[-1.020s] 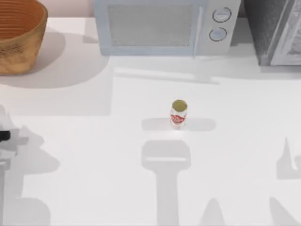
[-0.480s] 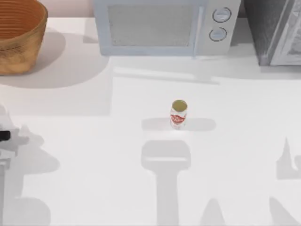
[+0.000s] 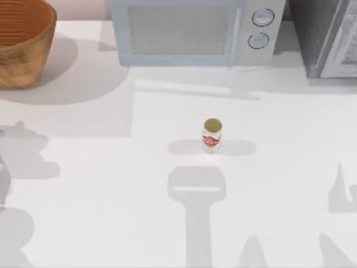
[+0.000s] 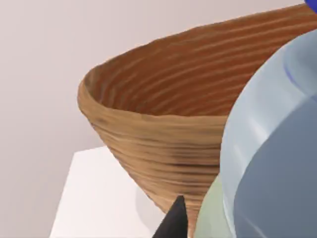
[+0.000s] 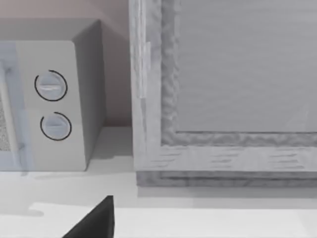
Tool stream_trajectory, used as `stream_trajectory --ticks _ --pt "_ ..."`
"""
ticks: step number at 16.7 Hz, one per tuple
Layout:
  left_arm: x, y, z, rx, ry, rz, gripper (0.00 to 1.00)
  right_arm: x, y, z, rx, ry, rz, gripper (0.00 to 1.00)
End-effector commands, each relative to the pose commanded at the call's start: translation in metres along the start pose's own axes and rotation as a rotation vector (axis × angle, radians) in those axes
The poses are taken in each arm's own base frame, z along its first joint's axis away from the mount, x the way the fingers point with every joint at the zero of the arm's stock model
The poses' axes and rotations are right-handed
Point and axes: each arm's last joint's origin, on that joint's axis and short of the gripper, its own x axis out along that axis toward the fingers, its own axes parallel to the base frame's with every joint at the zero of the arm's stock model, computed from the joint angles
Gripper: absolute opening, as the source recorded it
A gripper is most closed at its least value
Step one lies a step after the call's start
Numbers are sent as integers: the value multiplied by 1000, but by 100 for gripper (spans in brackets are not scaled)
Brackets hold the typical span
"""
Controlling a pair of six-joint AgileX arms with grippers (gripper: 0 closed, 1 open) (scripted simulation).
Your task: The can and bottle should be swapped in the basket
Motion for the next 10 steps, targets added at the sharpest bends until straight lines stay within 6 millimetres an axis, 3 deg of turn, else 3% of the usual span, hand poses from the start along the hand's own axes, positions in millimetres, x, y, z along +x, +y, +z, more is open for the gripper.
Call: stream_trajectory --ticks 6,10 --pt "42 104 91 231 -96 -139 0 0 0 0 0 0 0 100" --pt "68 135 150 238 -94 -316 0 0 0 0 0 0 0 100"
